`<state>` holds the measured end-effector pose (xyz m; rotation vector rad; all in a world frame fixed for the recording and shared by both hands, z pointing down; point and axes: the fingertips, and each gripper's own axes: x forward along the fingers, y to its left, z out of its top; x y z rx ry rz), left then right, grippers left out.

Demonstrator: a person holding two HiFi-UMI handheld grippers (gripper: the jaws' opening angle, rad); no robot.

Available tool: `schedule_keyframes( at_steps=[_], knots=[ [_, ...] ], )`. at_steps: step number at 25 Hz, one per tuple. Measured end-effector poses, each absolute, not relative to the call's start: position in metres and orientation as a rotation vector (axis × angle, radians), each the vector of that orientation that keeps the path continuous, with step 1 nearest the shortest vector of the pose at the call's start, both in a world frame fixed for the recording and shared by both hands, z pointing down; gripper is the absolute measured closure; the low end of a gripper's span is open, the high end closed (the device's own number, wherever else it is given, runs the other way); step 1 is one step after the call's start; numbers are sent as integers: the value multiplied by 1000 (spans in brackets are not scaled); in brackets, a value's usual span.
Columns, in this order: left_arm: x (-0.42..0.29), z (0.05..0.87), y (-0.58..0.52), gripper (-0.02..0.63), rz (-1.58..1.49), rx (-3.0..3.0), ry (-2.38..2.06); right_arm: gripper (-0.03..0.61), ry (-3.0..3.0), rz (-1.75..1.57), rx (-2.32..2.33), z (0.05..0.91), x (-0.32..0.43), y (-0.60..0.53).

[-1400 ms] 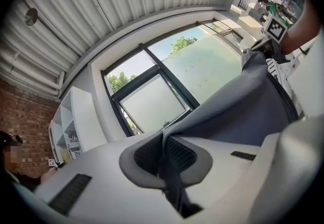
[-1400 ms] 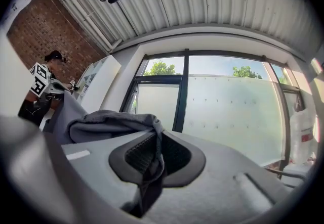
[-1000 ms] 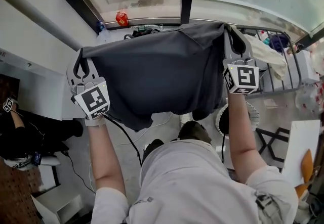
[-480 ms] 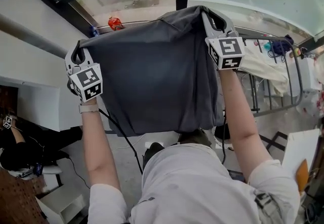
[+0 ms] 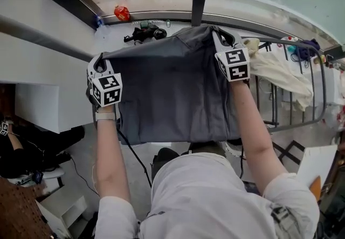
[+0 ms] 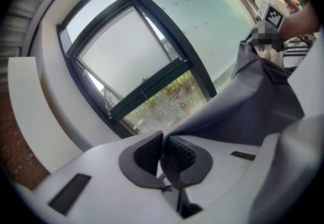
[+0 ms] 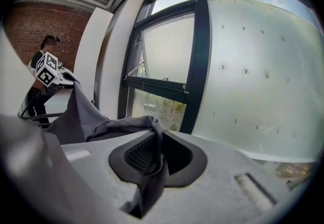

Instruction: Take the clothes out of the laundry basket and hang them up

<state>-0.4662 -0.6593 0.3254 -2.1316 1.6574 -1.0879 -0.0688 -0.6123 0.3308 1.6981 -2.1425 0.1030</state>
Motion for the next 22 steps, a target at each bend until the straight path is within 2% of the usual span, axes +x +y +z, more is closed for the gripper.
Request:
schedule_keyframes(
  at_steps=[12,13,14,15,16,22],
  knots=[
    [-466,423,-629,606,-1290,-2316,1611,508,-2053,347,1514,417,-92,-586],
    [-468,427,-626,587,-1294,-2330,1611,485,-2054,365,1510,420,-93,-584],
    [-470,430,-622,539,-1298,-2344,1609,441,-2062,383,1511,422,-95,-581],
    [-471,432,-619,507,-1302,-2357,1607,365,-2077,398,1519,421,-97,-578],
    [-473,434,-616,490,-1306,-2369,1605,341,-2094,405,1535,419,-99,-576],
    [-482,434,-589,423,-1283,-2452,1604,327,-2115,410,1605,399,-108,-551]
  ],
)
